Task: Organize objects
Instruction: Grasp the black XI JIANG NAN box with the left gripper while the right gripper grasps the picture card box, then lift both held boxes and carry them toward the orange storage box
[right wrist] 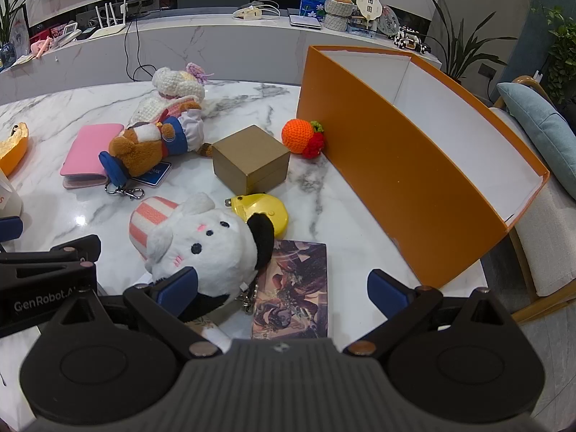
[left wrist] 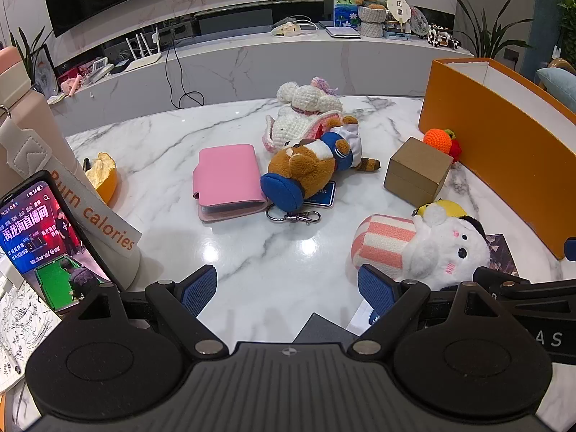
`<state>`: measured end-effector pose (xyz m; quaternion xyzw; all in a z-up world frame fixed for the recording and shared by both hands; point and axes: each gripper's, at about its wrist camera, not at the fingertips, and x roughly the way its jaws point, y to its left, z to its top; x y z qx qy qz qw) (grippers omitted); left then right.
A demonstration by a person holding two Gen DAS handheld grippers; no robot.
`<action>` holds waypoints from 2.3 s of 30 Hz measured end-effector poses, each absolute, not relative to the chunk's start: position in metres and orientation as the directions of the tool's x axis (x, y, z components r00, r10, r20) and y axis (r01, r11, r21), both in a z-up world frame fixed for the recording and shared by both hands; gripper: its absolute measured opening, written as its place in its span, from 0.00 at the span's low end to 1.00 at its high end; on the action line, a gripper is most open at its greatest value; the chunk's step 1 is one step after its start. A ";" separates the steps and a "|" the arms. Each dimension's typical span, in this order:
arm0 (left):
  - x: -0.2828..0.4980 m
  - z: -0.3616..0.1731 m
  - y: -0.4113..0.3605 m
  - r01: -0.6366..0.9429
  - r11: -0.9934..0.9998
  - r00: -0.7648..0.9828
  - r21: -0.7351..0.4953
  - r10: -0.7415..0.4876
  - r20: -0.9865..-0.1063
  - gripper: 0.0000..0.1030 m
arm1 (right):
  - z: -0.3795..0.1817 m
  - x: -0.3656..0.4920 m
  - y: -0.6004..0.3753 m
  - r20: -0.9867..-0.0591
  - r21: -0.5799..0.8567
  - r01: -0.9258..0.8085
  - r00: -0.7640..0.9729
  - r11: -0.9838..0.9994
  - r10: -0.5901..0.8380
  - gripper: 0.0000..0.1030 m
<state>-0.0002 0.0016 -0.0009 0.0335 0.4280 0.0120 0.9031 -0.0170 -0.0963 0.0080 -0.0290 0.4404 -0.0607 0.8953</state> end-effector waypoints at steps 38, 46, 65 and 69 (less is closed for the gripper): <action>-0.017 0.004 0.007 0.101 0.994 0.628 0.032 -0.038 -0.777 0.98 | 0.018 -0.014 -0.121 -0.721 -0.070 -0.154 0.690 0.986 0.057 0.99; -0.025 -0.005 0.004 0.204 0.979 0.568 -0.016 -0.132 -0.813 0.98 | 0.004 -0.007 -0.145 -0.771 0.012 -0.156 0.628 0.988 0.109 0.99; -0.027 -0.040 -0.006 0.291 0.957 0.469 0.024 -0.121 -0.875 0.98 | -0.045 0.000 -0.133 -0.866 -0.029 -0.183 0.495 0.983 0.066 0.82; -0.025 -0.043 -0.010 0.298 0.954 0.468 0.037 -0.112 -0.876 0.98 | -0.052 0.003 -0.134 -0.874 -0.032 -0.189 0.481 0.981 0.064 0.75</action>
